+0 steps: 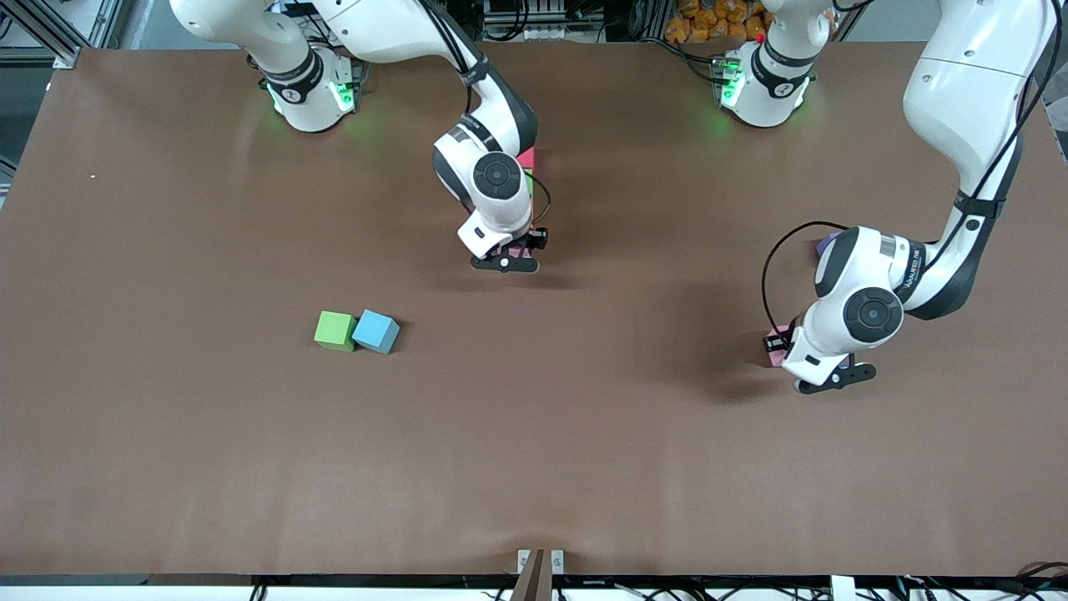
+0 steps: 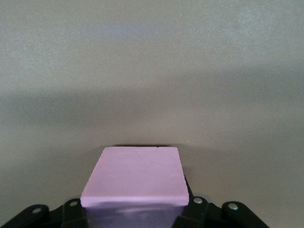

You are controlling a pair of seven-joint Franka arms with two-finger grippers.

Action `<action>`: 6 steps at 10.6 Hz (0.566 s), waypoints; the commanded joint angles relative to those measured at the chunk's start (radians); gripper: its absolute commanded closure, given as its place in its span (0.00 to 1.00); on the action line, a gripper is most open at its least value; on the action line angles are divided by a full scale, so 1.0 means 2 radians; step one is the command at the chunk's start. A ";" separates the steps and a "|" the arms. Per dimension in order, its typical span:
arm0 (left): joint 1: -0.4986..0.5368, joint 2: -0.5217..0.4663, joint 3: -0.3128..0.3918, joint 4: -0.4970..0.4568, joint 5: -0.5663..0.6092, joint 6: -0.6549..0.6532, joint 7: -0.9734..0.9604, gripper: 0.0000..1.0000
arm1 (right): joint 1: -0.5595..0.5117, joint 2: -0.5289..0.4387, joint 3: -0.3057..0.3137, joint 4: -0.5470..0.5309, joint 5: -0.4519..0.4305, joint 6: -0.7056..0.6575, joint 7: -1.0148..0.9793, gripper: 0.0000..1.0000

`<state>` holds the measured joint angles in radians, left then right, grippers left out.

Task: Arrange blocks into number 1

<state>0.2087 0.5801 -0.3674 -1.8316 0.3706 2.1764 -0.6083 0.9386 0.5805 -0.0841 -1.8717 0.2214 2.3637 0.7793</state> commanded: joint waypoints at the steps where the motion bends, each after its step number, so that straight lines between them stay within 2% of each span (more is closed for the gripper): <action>1: -0.008 0.003 0.000 0.011 -0.022 0.000 -0.025 1.00 | 0.005 0.000 -0.002 -0.001 0.010 -0.002 -0.009 0.31; 2: -0.013 0.004 0.000 0.010 -0.019 0.000 -0.034 1.00 | 0.005 0.000 -0.002 -0.001 0.010 -0.002 -0.013 0.11; 3: -0.015 0.004 0.000 0.011 -0.019 0.000 -0.037 1.00 | 0.004 0.000 -0.002 -0.001 0.010 -0.002 -0.013 0.00; 6: -0.035 0.004 0.000 0.014 -0.023 0.000 -0.052 1.00 | 0.004 -0.003 -0.003 -0.005 0.010 -0.002 -0.015 0.00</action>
<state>0.1595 0.5803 -0.3697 -1.8220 0.3450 2.1764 -0.6767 0.9404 0.5807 -0.0842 -1.8769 0.2214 2.3635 0.7708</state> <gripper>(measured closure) 0.374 0.000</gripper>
